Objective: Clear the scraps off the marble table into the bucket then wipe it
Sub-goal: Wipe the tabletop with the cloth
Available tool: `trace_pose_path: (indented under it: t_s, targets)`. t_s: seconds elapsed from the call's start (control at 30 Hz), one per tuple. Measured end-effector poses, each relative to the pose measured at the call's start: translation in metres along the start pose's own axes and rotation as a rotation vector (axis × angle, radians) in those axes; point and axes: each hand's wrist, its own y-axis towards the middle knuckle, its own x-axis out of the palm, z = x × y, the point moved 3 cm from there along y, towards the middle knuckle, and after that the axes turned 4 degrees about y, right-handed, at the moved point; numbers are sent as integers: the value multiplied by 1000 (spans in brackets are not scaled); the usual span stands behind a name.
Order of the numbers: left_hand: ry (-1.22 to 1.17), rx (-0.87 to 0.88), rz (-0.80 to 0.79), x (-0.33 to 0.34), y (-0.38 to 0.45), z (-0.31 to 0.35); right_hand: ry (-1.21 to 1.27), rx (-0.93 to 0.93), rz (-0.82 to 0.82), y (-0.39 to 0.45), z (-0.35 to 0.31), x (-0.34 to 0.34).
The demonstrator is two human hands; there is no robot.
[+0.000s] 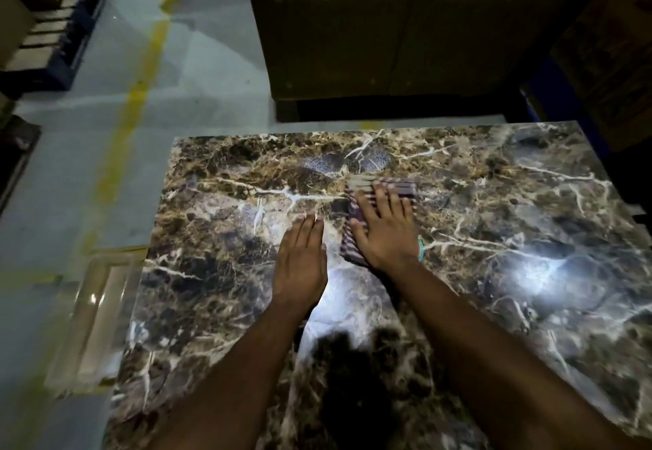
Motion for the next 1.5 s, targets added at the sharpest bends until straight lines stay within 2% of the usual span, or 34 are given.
trace_pose_path:
  t_s: [0.07,0.13,0.23,0.33,0.43,0.53,0.63,0.7,0.8,0.87,0.97,1.07,1.17,1.23,1.3,1.37,1.43,1.5]
  targets:
    - [-2,5,-10,4,-13,2,15,-87,-22,-19,-26,9]
    - [-2,16,-5,6,-26,2,4,-169,-30,-58,-22,16]
    - [-25,31,-10,6,-49,1,-28,-95,-40,-94,17,14]
    - [-6,67,-17,9,-71,-2,5,25,-10,-91,8,13]
    - [8,49,-18,12,-88,-2,30,-59,-7,-111,-31,24]
    - [-20,36,-16,11,-104,-2,-3,-148,-16,-159,-14,31]
    - [-12,47,8,9,-124,1,-25,-37,28,-169,12,27]
    - [-15,44,15,10,-133,2,14,60,44,-166,-6,30]
    - [-25,33,31,12,-145,5,24,-47,2,-187,-44,42]
    - [-40,44,20,12,-152,3,17,-117,-24,-218,-34,46]
    - [-52,45,8,14,-170,2,-7,-40,4,-235,-5,42]
    - [-88,24,15,13,-188,4,50,100,13,-223,-26,42]
    - [-127,36,25,13,-204,4,46,5,-16,-244,-68,51]
    - [-154,49,27,14,-210,0,15,-61,-32,-277,-61,58]
    - [-179,46,38,13,-213,0,11,-36,-26,-296,-31,56]
    - [-200,33,54,12,-215,4,-5,63,-5,-293,-8,48]
    - [-212,25,63,12,-214,7,8,148,-1,-279,-19,48]
    - [-224,-11,53,14,-211,5,49,103,-23,-274,-57,53]
